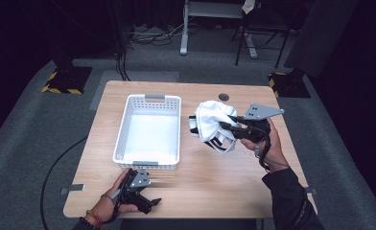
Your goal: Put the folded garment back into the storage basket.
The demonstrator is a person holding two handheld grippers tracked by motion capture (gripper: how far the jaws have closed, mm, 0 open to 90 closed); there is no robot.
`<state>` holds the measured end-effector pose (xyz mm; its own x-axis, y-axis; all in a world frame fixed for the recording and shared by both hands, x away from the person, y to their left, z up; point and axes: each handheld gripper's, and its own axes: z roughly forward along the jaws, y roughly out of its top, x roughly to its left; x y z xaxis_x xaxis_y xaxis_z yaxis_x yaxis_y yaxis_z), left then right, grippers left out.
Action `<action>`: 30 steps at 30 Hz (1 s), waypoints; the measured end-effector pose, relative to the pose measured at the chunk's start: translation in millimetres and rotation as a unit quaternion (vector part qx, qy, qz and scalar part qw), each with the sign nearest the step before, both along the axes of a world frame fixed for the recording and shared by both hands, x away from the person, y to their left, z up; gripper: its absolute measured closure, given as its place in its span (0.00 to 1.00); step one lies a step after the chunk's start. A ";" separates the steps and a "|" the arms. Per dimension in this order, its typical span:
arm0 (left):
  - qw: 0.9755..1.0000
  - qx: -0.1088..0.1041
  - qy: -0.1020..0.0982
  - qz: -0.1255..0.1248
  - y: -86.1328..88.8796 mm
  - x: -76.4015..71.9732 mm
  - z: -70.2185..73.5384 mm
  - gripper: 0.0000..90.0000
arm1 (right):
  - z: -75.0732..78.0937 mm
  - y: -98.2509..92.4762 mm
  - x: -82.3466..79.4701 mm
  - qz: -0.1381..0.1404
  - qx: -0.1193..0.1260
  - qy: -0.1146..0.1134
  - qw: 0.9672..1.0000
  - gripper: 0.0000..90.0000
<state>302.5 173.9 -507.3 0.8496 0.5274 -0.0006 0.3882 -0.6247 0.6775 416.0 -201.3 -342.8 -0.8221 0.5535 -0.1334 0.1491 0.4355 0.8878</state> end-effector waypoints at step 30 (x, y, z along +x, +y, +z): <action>1.000 0.000 0.000 0.000 0.0 -0.1 0.0 0.00 | -1.0 54.1 9.9 0.032 -0.007 0.002 0.999 0.78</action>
